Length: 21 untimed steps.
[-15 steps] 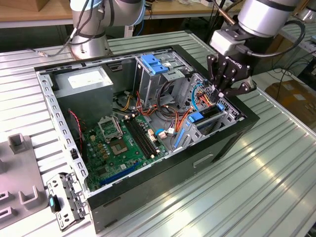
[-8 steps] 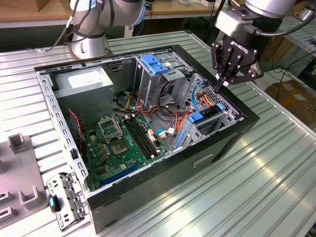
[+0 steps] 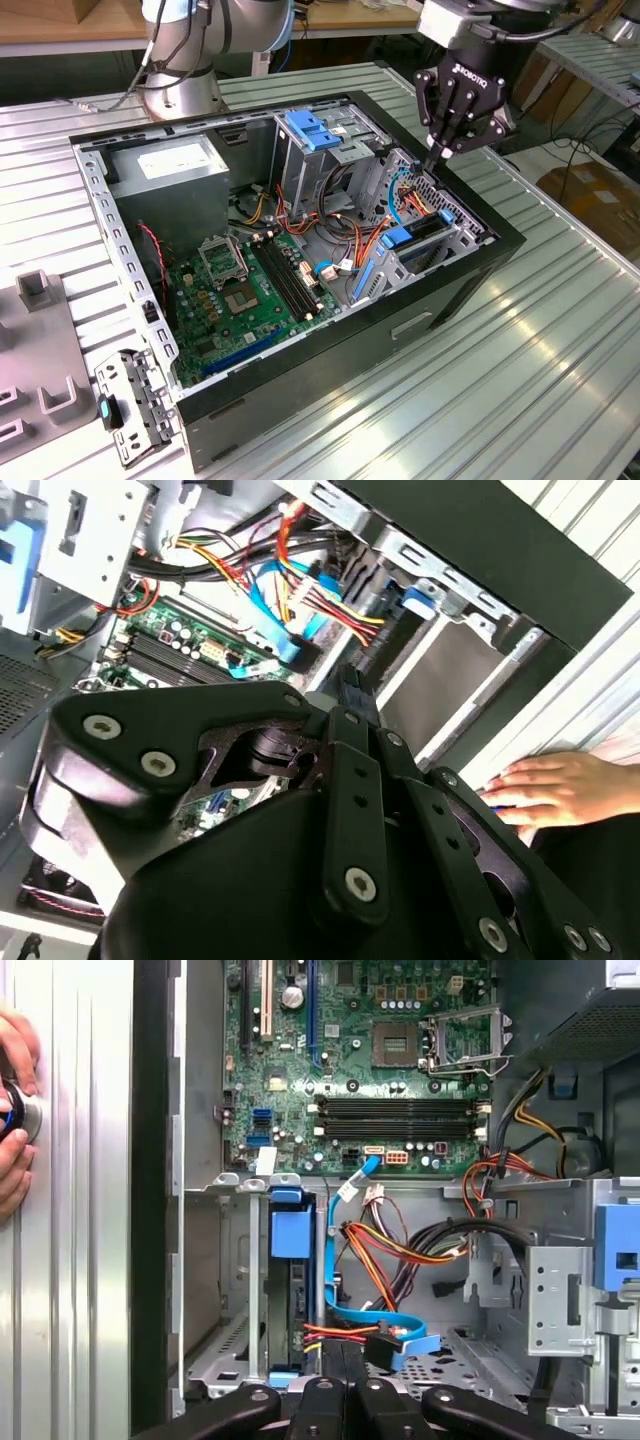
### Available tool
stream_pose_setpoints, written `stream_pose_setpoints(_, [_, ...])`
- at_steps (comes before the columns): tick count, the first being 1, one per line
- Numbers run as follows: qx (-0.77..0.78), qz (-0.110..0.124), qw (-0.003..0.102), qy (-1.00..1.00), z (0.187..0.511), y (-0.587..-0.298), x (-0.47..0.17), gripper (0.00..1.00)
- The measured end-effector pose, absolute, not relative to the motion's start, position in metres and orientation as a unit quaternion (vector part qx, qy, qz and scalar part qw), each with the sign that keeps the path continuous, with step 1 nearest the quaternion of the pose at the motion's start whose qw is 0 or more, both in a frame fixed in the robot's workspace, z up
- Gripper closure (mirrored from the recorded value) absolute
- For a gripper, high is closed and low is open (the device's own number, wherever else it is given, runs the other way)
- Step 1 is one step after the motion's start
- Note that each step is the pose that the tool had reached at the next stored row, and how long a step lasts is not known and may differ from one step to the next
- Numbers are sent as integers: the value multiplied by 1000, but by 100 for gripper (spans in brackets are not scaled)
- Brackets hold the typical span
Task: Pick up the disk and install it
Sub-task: 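Insert the second disk wire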
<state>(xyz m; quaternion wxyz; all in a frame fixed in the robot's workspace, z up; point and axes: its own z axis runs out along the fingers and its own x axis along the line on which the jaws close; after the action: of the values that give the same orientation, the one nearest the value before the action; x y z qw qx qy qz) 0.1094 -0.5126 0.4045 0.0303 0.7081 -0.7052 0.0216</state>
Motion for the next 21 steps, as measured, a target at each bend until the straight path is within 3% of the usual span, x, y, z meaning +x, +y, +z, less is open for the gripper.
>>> stream_pose_setpoints(8, [707, 33, 53, -704, 400, -486, 110, 89])
stream_pose_setpoints(12, [705, 53, 74, -703, 396, -484, 110, 89])
stream_pose_setpoints(16, [705, 58, 79, -702, 392, -481, 110, 84])
stream_pose_setpoints(19, [705, 59, 80, -702, 392, -478, 110, 70])
stream_pose_setpoints(21, [705, 59, 80, -702, 394, -478, 110, 70])
